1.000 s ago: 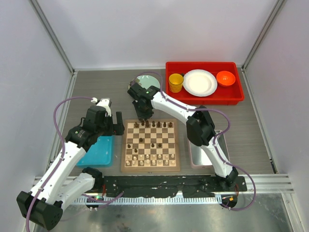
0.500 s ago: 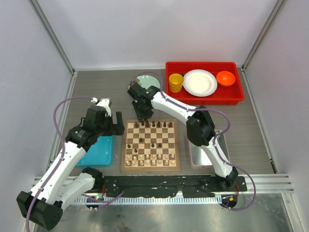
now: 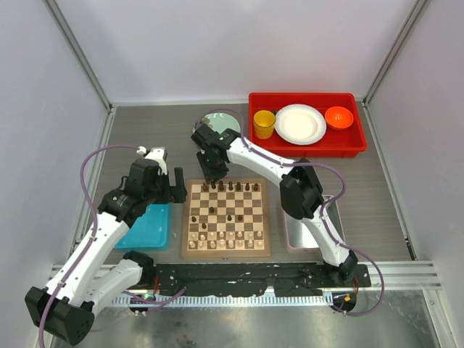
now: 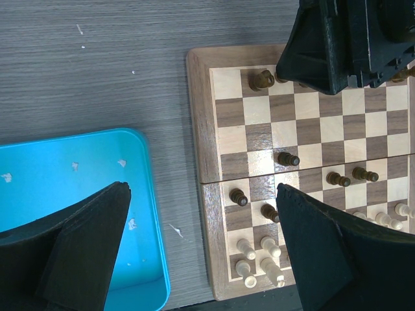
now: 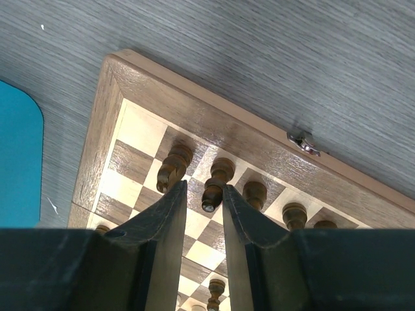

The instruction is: Set up the chess pieces on the board

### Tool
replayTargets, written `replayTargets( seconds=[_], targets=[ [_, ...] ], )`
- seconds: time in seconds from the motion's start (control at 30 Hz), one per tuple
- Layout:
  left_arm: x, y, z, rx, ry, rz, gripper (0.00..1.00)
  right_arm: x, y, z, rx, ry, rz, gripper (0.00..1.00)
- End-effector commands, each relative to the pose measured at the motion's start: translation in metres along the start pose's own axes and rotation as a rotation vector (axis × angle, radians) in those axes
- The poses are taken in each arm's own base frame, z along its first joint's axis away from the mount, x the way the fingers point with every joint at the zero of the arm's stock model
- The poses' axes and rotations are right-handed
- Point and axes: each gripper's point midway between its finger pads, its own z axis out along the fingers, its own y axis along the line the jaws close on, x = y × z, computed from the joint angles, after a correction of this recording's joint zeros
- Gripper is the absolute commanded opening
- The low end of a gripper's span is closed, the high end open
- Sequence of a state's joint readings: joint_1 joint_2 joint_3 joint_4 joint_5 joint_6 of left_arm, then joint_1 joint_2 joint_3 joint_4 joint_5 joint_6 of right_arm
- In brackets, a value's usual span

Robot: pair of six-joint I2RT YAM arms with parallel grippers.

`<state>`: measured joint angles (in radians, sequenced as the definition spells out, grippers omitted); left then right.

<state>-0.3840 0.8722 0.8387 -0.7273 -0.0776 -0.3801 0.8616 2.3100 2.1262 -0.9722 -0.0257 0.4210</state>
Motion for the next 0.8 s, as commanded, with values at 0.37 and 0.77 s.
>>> replayTargets(
  seconds=[0.37,0.77],
  targets=[
    [-0.0103,-0.0032,-0.0019,0.022,-0.044,0.011,1.00,-0.0197,0.0082,-0.0343,-0.039,-0.089,-0.012,0.34],
    [-0.0099,-0.0030,-0.0020,0.021,-0.043,0.011,1.00,-0.0162,0.0089,-0.0328,-0.047,-0.076,-0.010,0.34]
  ],
)
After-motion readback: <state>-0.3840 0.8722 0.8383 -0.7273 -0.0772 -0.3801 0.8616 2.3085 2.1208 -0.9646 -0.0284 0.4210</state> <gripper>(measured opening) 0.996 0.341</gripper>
